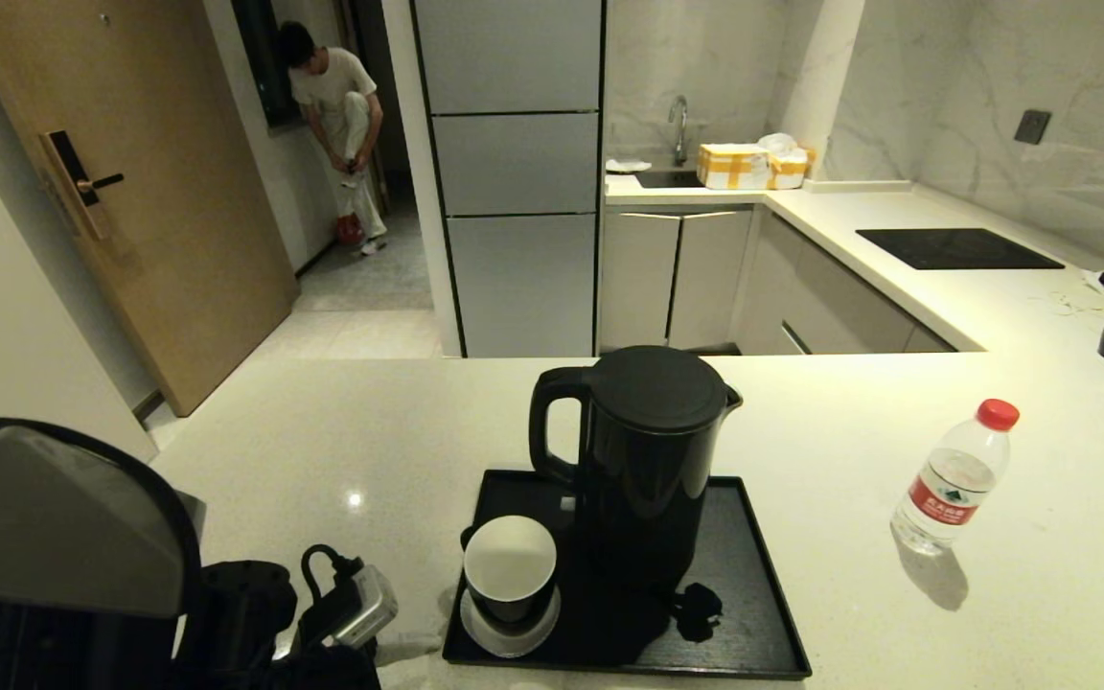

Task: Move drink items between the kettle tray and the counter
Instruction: Pick up the tea cup

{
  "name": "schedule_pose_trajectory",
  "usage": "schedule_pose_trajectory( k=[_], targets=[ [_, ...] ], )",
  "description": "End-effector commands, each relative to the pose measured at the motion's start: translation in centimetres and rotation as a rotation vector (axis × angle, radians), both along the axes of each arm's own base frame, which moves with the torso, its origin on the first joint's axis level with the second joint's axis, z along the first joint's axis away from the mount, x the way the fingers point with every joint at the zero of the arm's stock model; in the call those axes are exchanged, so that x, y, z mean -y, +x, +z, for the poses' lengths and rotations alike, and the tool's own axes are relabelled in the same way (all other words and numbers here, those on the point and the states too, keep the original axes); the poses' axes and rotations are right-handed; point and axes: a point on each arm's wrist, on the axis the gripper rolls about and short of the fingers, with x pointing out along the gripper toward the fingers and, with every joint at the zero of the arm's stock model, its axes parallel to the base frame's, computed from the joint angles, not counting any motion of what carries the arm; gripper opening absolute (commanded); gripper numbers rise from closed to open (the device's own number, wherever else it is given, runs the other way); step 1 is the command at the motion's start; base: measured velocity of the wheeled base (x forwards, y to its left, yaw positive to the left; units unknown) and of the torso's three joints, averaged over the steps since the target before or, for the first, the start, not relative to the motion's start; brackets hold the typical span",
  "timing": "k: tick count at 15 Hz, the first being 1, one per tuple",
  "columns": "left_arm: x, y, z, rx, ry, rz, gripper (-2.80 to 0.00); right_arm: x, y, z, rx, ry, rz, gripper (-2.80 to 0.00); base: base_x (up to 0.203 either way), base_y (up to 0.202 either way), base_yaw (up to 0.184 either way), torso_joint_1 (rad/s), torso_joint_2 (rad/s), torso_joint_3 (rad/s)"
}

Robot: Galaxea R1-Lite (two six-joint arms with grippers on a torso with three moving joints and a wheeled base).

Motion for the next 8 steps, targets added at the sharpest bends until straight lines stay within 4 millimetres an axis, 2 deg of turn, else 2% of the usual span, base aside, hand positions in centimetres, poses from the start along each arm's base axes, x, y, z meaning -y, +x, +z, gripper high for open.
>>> schedule_pose_trajectory(
  k=[1, 4, 8],
  targets=[
    [0.1, 0.4, 0.1, 0.021, -0.009, -0.004, 0.00, 0.0, 0.0, 0.0, -0.002, -0.001, 0.000, -2.80, 0.000, 0.000, 0.000, 0.000, 0.00, 0.000],
    [1.5, 2.2, 1.0, 0.123, -0.047, -0.033, 0.00, 0.0, 0.0, 0.0, -0.002, -0.001, 0.000, -2.80, 0.000, 0.000, 0.000, 0.000, 0.00, 0.000],
    [3.4, 5.1, 2.0, 0.282, -0.018, 0.052, 0.00, 0.0, 0.0, 0.0, -0.002, -0.001, 0.001, -2.80, 0.000, 0.000, 0.000, 0.000, 0.00, 0.000]
  ],
)
